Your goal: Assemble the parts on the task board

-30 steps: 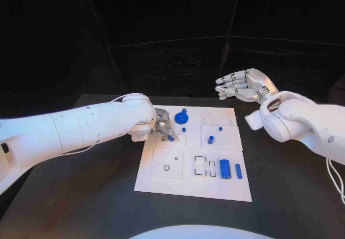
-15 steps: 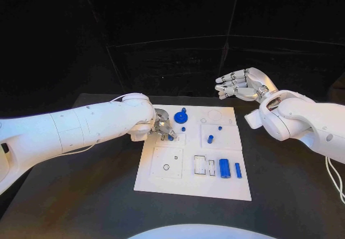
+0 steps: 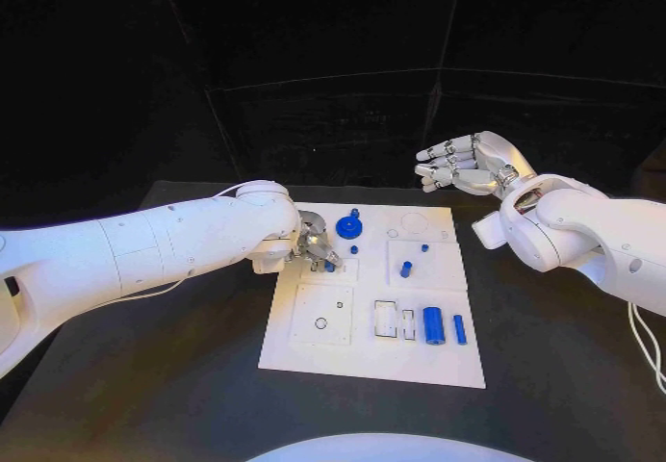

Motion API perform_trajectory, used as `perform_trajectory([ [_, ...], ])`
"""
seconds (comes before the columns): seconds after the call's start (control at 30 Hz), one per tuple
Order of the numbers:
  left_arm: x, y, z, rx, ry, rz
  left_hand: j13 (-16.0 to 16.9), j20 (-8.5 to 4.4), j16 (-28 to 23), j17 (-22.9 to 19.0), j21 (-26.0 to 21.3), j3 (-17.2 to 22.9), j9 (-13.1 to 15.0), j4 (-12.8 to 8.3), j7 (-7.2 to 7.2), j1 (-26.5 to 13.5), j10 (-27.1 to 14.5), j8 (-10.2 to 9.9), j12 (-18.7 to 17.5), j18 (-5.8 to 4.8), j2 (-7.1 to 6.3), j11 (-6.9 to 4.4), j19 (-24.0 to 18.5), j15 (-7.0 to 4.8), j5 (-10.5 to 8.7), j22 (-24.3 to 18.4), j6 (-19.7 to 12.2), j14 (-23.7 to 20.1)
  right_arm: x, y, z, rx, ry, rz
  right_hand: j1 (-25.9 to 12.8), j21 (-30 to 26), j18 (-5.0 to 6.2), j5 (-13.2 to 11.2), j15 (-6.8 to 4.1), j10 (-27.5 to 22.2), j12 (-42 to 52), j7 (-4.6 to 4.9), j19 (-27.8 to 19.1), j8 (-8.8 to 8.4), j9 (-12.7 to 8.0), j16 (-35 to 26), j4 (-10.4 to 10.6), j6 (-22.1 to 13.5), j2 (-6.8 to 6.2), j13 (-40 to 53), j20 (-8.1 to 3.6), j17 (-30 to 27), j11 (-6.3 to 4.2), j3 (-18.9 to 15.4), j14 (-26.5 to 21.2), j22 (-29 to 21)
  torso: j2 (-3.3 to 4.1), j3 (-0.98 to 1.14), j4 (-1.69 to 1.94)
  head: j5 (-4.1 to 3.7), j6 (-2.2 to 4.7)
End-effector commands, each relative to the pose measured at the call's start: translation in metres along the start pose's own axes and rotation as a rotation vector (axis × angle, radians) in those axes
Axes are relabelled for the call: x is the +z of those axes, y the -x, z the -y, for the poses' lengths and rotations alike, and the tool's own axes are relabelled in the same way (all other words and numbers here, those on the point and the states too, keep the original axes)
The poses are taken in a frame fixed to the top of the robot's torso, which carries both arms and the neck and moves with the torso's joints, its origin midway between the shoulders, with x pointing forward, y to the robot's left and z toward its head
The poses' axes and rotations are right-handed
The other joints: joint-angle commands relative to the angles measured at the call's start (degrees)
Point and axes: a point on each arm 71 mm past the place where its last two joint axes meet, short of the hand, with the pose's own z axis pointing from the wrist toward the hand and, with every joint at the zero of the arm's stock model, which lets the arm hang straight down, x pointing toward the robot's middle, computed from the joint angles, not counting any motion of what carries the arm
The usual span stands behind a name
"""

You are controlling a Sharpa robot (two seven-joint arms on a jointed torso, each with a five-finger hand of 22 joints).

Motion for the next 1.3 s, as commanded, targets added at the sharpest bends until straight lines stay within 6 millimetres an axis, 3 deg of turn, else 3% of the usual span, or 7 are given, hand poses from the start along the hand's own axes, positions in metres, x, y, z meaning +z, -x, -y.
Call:
perform_trajectory([
  [0.03, 0.000, 0.000, -0.001, 0.003, 0.008, -0.007, 0.06, -0.24, 0.18, 15.09, -0.09, -1.39, 0.07, 0.70, -0.01, -1.01, 0.45, 0.29, 0.42, -0.56, -0.13, 0.06, 0.40, -0.47, -0.36, 0.08, 0.46, 5.95, 0.001, -0.001, -0.002, 0.005, 0.003, -0.010, -0.45, -0.41, 0.10, -0.20, 0.01, -0.37, -0.22, 1.93, 0.37, -0.29, 0.08, -0.29, -0.30, -0.37, -0.01, -0.04, 0.19, -0.18, 0.07, -0.03, -0.59, -0.11, 0.01, -0.01, 0.05, -0.03, 0.00],
  [0.2, 0.001, 0.001, -0.001, -0.005, 0.009, -0.001, 0.24, -0.30, 0.18, 15.09, -0.04, -7.61, 0.06, 3.33, -0.23, -2.94, 0.56, 0.34, 0.74, -0.61, -1.19, -0.04, 0.48, -0.63, -0.57, 0.33, 0.73, 5.95, 0.001, -0.001, -0.001, 0.006, -0.005, -0.014, -0.85, -0.92, 0.09, -0.27, 0.16, -0.70, -0.24, 2.02, 0.34, -0.36, 0.09, -0.28, -0.47, -0.52, 0.00, -0.03, 0.32, -0.70, 0.19, -0.17, -0.98, -0.48, 0.01, 0.02, -0.01, 0.01, -0.02],
  [0.37, 0.000, 0.002, -0.002, -0.014, 0.008, 0.008, 0.42, -0.47, 0.18, 15.09, 0.13, -12.55, 0.07, 5.29, -0.34, -3.42, 0.68, 0.39, 1.01, -0.66, -1.82, -0.26, 0.60, -0.75, -4.90, 0.70, 0.83, 5.95, 0.001, -0.001, 0.000, 0.005, -0.015, -0.014, -1.49, -2.01, 0.05, -0.28, 0.51, -1.16, -0.25, 2.19, -0.04, -0.37, 0.14, -0.34, -0.83, -0.60, -0.02, -0.02, 0.65, -1.56, 0.41, -0.40, -2.13, -1.25, 0.00, -0.02, -0.02, 0.04, 0.07],
  [0.53, -0.002, 0.003, -0.005, -0.030, 0.005, 0.023, 0.47, -0.84, 0.18, 15.09, 0.20, -18.31, 0.18, 7.95, -0.60, -3.53, 0.73, 0.49, 1.12, -0.69, -3.19, -0.53, 0.70, -0.96, -5.15, 0.97, 0.86, 5.95, 0.002, 0.001, 0.002, 0.003, -0.023, -0.011, -1.63, -2.23, 0.06, -0.27, 0.56, -1.21, -0.28, 2.21, -0.09, -0.34, 0.16, -0.34, -0.91, -0.54, -0.03, -0.03, 0.70, -1.64, 0.44, -0.45, -2.31, -1.40, -0.07, -0.01, 0.10, -0.13, 0.08],
  [0.77, -0.008, 0.007, -0.008, -0.046, -0.003, 0.042, 0.46, -0.97, 0.18, 15.09, 0.18, -21.19, 0.28, 9.50, -0.73, -2.67, 0.73, 0.57, 1.12, -0.72, -3.41, -0.57, 0.72, -1.12, -5.19, 1.04, 0.83, 5.95, 0.003, 0.002, 0.004, 0.002, -0.027, -0.010, -1.69, -2.29, 0.06, -0.27, 0.57, -1.25, -0.30, 2.24, -0.10, -0.33, 0.16, -0.33, -0.93, -0.53, -0.04, -0.04, 0.72, -1.66, 0.46, -0.47, -2.35, -1.45, 0.00, -0.01, 0.01, -0.08, 0.25],
  [1.1, -0.030, 0.034, -0.007, -0.077, -0.047, 0.066, -0.21, -0.97, 0.18, 15.09, -0.51, -24.30, 0.43, 9.66, -0.56, 2.65, 0.23, 0.52, 0.65, -0.58, -1.54, -0.47, 0.51, -1.03, -5.14, 0.30, 0.22, 5.95, 0.004, 0.004, 0.006, -0.001, -0.032, -0.005, -1.74, -2.34, 0.06, -0.27, 0.58, -1.27, -0.31, 2.26, -0.11, -0.33, 0.17, -0.33, -0.94, -0.52, -0.03, -0.04, 0.74, -1.67, 0.48, -0.48, -2.38, -1.49, -0.02, -0.08, 0.07, -0.35, 0.59],
  [1.3, -0.039, 0.063, -0.012, -0.052, -0.028, 0.055, -3.81, -0.10, 0.18, 15.09, -1.89, -24.97, -1.37, 8.09, 1.65, 7.47, -2.34, -3.37, -1.89, -0.37, 1.02, 1.36, -0.07, 0.33, -5.12, -1.42, -5.59, 5.95, 0.004, 0.006, 0.007, -0.004, -0.035, 0.000, -1.75, -2.38, 0.07, -0.25, 0.59, -1.27, -0.31, 2.28, -0.11, -0.32, 0.17, -0.32, -0.96, -0.52, -0.02, -0.04, 0.75, -1.67, 0.48, -0.48, -2.39, -1.51, -0.05, 0.05, 0.15, -0.24, 0.75],
])
